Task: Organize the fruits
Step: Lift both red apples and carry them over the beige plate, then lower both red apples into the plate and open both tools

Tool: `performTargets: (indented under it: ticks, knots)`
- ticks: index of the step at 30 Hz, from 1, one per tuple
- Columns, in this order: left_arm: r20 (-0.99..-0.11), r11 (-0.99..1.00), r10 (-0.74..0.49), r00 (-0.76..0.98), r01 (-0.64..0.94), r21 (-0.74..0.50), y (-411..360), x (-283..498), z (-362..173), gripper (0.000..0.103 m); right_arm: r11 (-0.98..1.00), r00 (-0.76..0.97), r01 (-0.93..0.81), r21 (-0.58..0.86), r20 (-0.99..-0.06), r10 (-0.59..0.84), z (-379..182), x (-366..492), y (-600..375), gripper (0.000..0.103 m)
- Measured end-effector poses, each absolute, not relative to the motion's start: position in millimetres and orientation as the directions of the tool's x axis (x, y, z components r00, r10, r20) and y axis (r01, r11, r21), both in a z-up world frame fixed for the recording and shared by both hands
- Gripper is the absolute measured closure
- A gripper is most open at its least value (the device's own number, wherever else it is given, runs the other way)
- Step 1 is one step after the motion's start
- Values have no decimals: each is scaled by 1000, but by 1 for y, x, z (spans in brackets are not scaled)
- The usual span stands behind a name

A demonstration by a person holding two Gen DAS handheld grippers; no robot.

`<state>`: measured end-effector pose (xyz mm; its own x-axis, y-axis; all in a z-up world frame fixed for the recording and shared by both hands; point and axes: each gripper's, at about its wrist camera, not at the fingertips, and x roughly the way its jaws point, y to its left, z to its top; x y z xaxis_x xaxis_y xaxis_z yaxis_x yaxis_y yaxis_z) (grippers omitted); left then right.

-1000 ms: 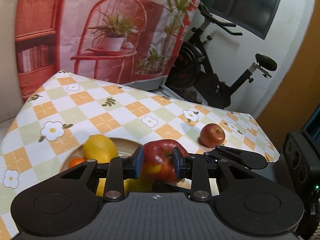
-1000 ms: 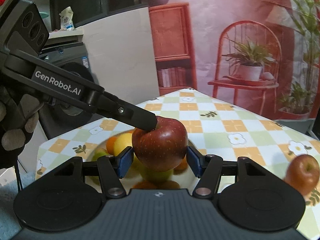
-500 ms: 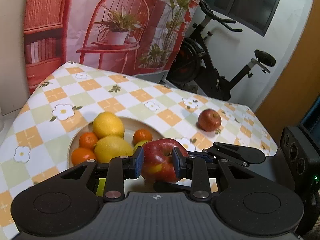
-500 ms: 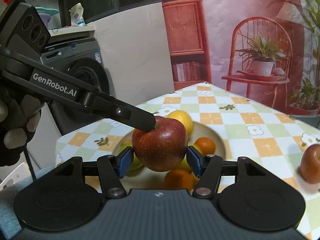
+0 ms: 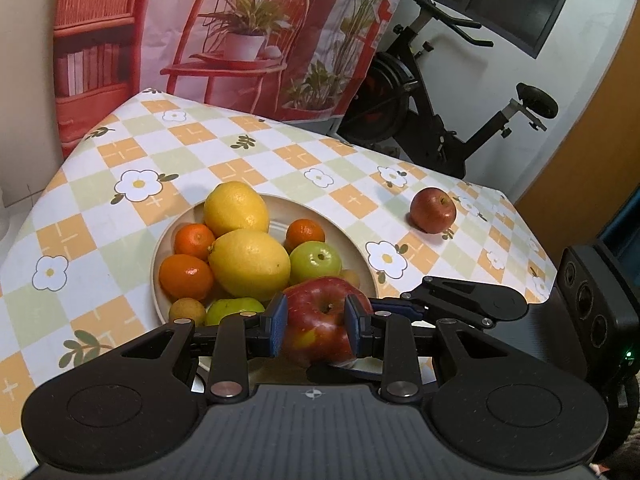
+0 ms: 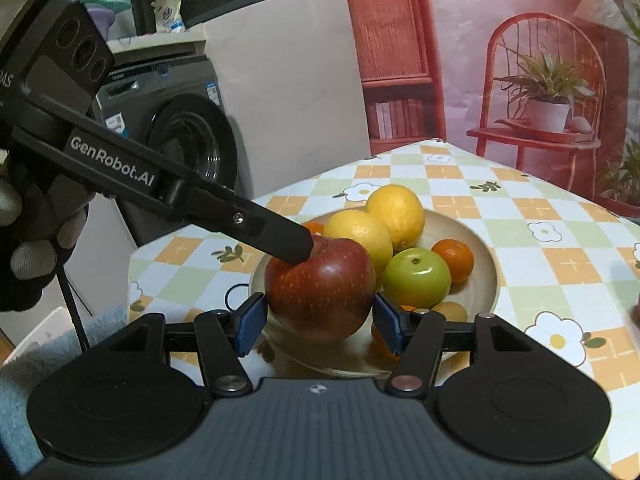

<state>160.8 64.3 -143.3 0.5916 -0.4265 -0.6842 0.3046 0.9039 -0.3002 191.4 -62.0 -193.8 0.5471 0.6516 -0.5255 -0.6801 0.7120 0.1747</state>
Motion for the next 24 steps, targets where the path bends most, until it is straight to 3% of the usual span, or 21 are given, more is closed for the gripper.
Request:
performTargets:
  ticks: [24]
  knots:
    - [-698,918,-396,597,266,-294,69,161,-150,70,713,563,-691,118,-531,633,-200,190,-67,42]
